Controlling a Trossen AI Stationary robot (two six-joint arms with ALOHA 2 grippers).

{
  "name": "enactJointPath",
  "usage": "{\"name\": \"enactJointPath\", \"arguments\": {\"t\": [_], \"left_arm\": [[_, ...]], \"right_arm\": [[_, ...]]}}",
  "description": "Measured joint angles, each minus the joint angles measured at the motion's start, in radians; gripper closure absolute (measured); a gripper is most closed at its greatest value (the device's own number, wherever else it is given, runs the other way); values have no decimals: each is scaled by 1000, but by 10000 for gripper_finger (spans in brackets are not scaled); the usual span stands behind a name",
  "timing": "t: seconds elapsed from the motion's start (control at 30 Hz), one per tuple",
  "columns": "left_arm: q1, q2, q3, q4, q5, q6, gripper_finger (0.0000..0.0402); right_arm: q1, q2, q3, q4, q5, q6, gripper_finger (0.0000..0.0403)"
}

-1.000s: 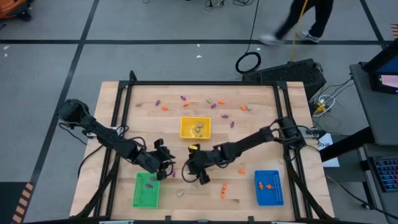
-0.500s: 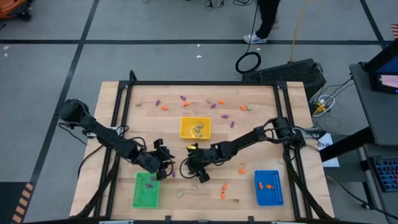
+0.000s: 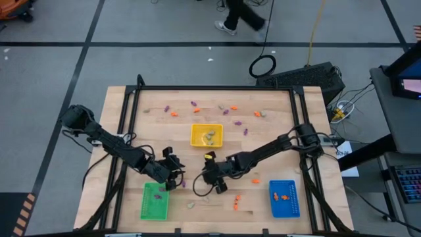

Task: Sort Halloween decoration
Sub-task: Put the white skull toy in the yellow basket

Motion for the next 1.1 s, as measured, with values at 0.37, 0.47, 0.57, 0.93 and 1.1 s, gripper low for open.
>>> {"name": "enactJointPath", "arguments": {"t": [0.37, 0.47, 0.57, 0.93, 1.1], "left_arm": [[0, 0, 0, 3, 0, 0, 295], [0, 0, 0, 3, 0, 0, 295], [0, 0, 0, 3, 0, 0, 295], [0, 0, 0, 3, 0, 1, 295], [0, 0, 0, 1, 0, 1, 295]], "right_arm": [[-20, 37, 0, 41, 0, 11, 189], [-26, 38, 0, 42, -1, 56, 189], [-27, 38, 0, 41, 1, 78, 197], [-27, 35, 2, -24, 110, 169, 244], [-21, 29, 2, -44, 139, 254, 241]]}}
